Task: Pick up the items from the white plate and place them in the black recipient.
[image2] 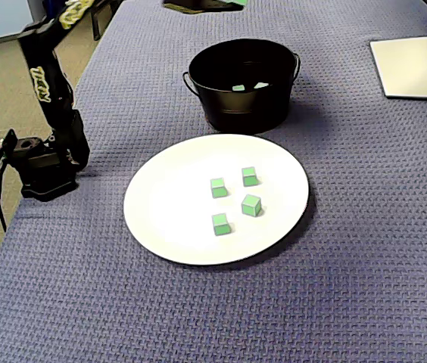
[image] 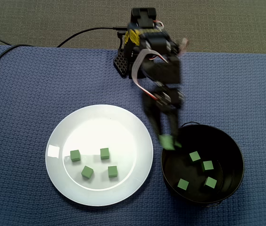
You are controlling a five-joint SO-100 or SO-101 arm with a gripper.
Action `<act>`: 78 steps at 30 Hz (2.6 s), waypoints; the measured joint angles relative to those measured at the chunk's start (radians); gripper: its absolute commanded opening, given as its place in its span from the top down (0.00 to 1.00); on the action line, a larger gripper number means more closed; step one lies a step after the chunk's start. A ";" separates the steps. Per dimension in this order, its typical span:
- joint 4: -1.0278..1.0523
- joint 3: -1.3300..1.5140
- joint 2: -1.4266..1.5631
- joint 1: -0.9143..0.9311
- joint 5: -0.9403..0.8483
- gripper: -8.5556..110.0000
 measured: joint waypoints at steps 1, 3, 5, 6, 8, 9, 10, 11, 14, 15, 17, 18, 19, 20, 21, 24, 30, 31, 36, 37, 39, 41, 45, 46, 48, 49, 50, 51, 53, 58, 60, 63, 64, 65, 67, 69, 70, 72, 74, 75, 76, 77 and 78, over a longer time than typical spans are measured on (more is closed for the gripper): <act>-0.009 -0.018 -0.048 -0.028 -0.002 0.93; -0.020 -0.043 -0.144 -0.074 -0.011 0.93; -0.028 -0.049 -0.233 -0.107 -0.012 0.93; -0.029 -0.049 -0.272 -0.120 -0.012 0.93; -0.029 -0.049 -0.336 -0.140 -0.012 0.93; -0.031 -0.049 -0.362 -0.147 -0.012 0.93; -0.031 -0.049 -0.382 -0.152 -0.012 0.93; -0.031 -0.049 -0.397 -0.158 -0.012 0.84; -0.009 -0.049 -0.417 -0.172 -0.012 0.65; 0.009 -0.049 -0.417 -0.175 -0.023 0.63; 0.074 -0.057 -0.419 -0.178 -0.061 0.62; 0.114 -0.063 -0.419 -0.178 -0.092 0.63; 0.156 -0.066 -0.413 -0.175 -0.137 0.63; 0.202 -0.066 -0.399 -0.166 -0.195 0.62; 0.245 -0.066 -0.382 -0.152 -0.262 0.62; 0.371 -0.074 -0.318 -0.074 -0.500 0.61; 0.624 -0.098 -0.242 0.167 -1.012 0.58; 0.653 -0.087 -0.239 0.210 -1.092 0.58; 0.647 -0.006 -0.245 0.380 -1.293 0.57; 0.630 0.009 -0.259 0.393 -1.299 0.57; 0.594 0.032 -0.296 0.408 -1.302 0.57; 0.555 0.051 -0.333 0.416 -1.302 0.57; 0.460 0.074 -0.408 0.420 -1.296 0.58; 0.448 0.077 -0.422 0.422 -1.296 0.58; 0.433 0.080 -0.446 0.422 -1.296 0.58; 0.426 0.080 -0.454 0.425 -1.296 0.58; 0.422 0.078 -0.457 0.431 -1.296 0.58; 0.419 0.078 -0.460 0.437 -1.299 0.58; 0.414 0.078 -0.466 0.454 -1.312 0.58; 0.405 0.078 -0.482 0.483 -1.336 0.58; 0.396 0.078 -0.499 0.491 -1.339 0.59; 0.387 0.078 -0.518 0.495 -1.339 0.59; 0.379 0.078 -0.525 0.495 -1.339 0.59; 0.373 0.078 -0.532 0.495 -1.339 0.59; 0.359 0.078 -0.548 0.495 -1.339 0.59; 0.351 0.078 -0.565 0.495 -1.339 0.60; 0.348 0.078 -0.569 0.495 -1.339 0.60; 0.344 0.071 -0.588 0.495 -1.339 0.60; 0.344 0.061 -0.604 0.495 -1.339 0.61; 0.341 0.060 -0.614 0.495 -1.339 0.63; 0.331 0.060 -0.620 0.495 -1.339 0.65; 0.325 0.060 -0.626 0.495 -1.339 0.67; 0.318 0.060 -0.630 0.495 -1.339 0.70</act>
